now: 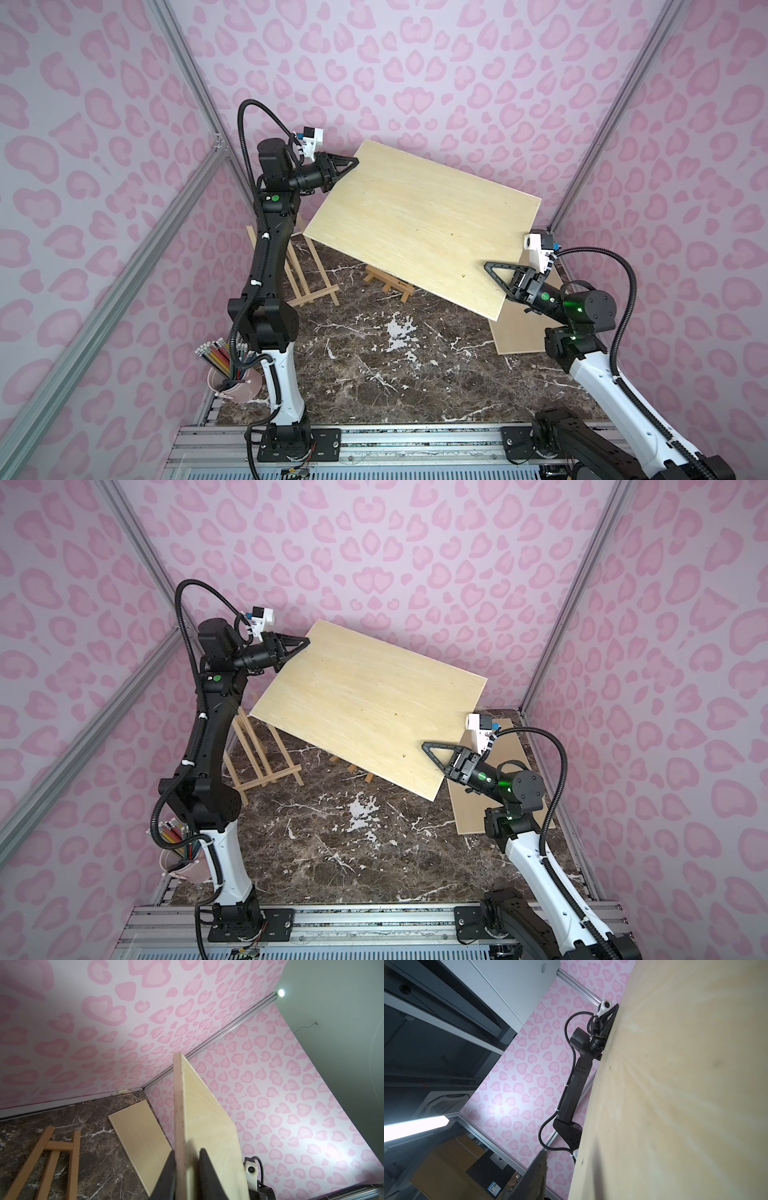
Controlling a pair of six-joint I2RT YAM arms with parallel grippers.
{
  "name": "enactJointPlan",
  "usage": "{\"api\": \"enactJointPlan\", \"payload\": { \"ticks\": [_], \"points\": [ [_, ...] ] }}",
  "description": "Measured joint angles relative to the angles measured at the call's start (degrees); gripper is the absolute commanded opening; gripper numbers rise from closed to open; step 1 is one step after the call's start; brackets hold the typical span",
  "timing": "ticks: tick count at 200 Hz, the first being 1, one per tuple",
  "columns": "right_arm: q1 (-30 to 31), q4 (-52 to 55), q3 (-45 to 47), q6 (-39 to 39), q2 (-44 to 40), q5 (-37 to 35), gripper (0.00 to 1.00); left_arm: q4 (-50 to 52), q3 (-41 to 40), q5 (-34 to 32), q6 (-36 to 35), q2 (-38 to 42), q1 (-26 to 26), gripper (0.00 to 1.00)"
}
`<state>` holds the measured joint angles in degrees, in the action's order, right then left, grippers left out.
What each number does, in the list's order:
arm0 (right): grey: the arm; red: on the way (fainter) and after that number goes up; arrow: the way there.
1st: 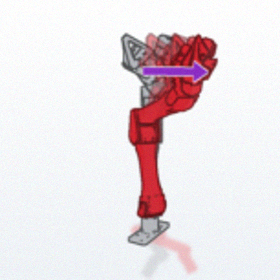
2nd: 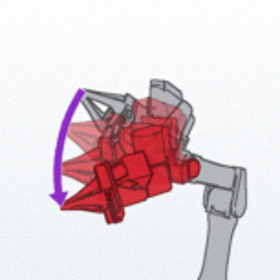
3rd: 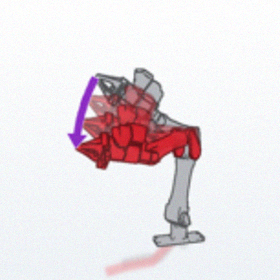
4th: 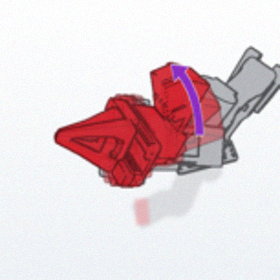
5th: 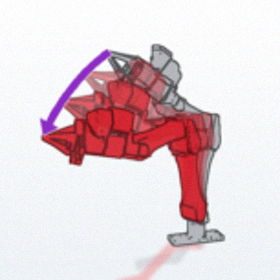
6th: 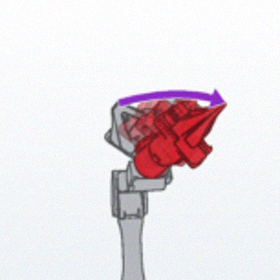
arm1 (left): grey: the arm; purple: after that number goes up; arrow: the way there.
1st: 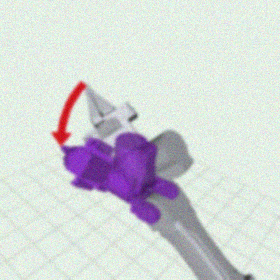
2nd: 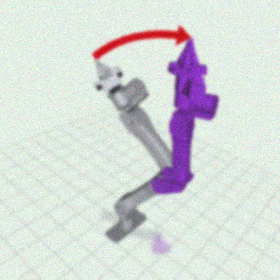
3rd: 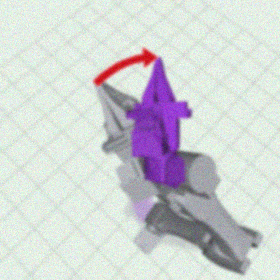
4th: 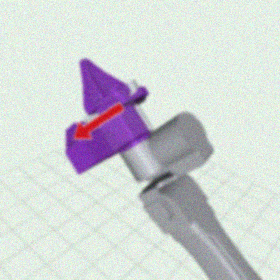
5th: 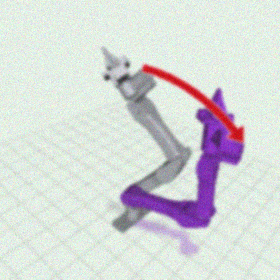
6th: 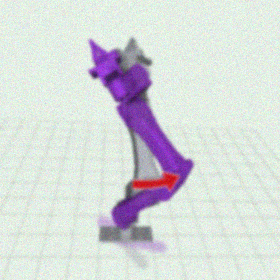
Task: Disassemble the easel
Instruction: Place the drawing board on the drawing board.
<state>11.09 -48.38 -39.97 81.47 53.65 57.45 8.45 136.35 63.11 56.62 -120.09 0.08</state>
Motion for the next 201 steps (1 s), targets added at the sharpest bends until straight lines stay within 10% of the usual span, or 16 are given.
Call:
{"api": "enactJointPlan", "payload": {
  "ticks": [104,134,183,201],
  "points": [
    [-2.1,7.26,-2.69,-3.02,-1.31,2.03,0.58,-2.21,-0.5,1.16,-0.94,1.99,0.83,0.03],
    [-2.6,10.1,-3.87,-4.63,-1.66,2.64,0.47,-2.86,-0.5,1.73,-1.62,2.47,0.87,0.03],
    [-2.91,16.68,-4.66,-6.97,-1.75,0.98,0.0,-3.87,-0.7,2.49,-2.49,2.84,0.76,0.03],
    [-2.82,18.43,-5.05,-8.63,-1.7,0.52,0.0,-4.66,-0.72,2.51,-3.93,3.39,0.96,0.03]
  ]
}}
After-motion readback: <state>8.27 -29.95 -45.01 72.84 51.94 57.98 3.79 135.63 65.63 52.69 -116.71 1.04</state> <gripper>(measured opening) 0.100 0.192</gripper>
